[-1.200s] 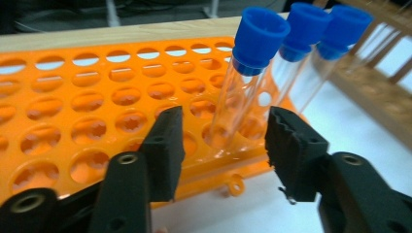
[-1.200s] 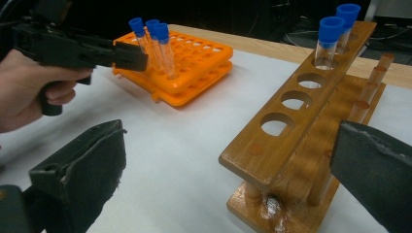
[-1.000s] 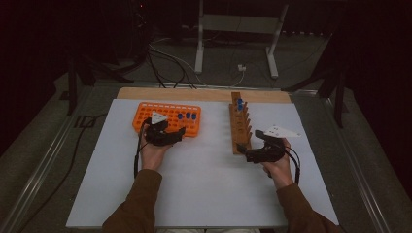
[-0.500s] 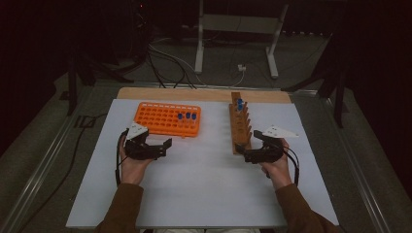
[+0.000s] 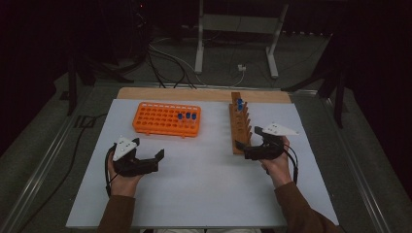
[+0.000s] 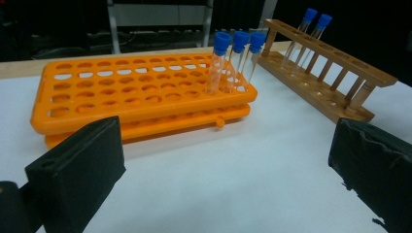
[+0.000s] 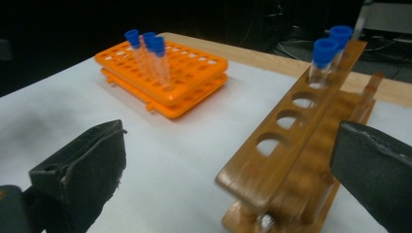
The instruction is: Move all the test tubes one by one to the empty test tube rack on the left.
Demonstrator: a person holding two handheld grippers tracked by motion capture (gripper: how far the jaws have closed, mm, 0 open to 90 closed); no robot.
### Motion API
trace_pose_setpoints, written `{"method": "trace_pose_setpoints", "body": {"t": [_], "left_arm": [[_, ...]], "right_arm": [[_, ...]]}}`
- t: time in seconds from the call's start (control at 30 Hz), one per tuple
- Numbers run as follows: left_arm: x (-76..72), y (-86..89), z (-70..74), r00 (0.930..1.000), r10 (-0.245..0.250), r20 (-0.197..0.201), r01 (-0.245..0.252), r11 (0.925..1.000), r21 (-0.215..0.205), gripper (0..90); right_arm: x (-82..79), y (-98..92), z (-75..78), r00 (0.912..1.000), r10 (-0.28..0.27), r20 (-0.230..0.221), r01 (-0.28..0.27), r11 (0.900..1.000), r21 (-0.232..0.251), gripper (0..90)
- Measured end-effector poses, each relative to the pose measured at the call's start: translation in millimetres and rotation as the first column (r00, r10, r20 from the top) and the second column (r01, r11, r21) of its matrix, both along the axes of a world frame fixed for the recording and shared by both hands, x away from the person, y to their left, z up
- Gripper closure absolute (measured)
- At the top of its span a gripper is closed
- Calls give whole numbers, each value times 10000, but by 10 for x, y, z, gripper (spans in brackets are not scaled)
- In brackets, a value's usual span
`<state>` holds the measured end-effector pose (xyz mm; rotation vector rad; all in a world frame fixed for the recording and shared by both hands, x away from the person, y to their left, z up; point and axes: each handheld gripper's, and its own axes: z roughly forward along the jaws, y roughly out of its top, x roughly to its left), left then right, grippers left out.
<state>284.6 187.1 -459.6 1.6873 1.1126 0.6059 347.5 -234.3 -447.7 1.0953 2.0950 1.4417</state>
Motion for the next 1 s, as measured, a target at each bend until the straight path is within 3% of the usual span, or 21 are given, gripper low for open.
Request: {"method": "trace_pose_setpoints", "body": {"t": [0.27, 0.57, 0.67, 0.8, 1.0], "left_arm": [[15, 9, -93, 9986, 438, -304, -425, 9982, 411, 7], [38, 22, -137, 9970, 632, -437, -619, 9976, 302, 7], [39, 31, -139, 9970, 629, -441, -619, 9978, 245, 7], [43, 44, -148, 9967, 681, -448, -672, 9975, 203, 7], [52, 55, -162, 9962, 718, -491, -709, 9973, 188, 7]], "right_arm": [[257, 21, 145, 9997, -230, 115, 227, 9995, 240, 0], [699, 45, 192, 9973, -626, -380, 609, 9971, -445, 82], [828, 70, 161, 9967, -545, -594, 511, 9971, -562, 233], [973, 122, 84, 9934, -952, -636, 900, 9928, -795, 431], [1099, 212, -60, 9856, -1610, -508, 1524, 9780, -1425, 565]]}}
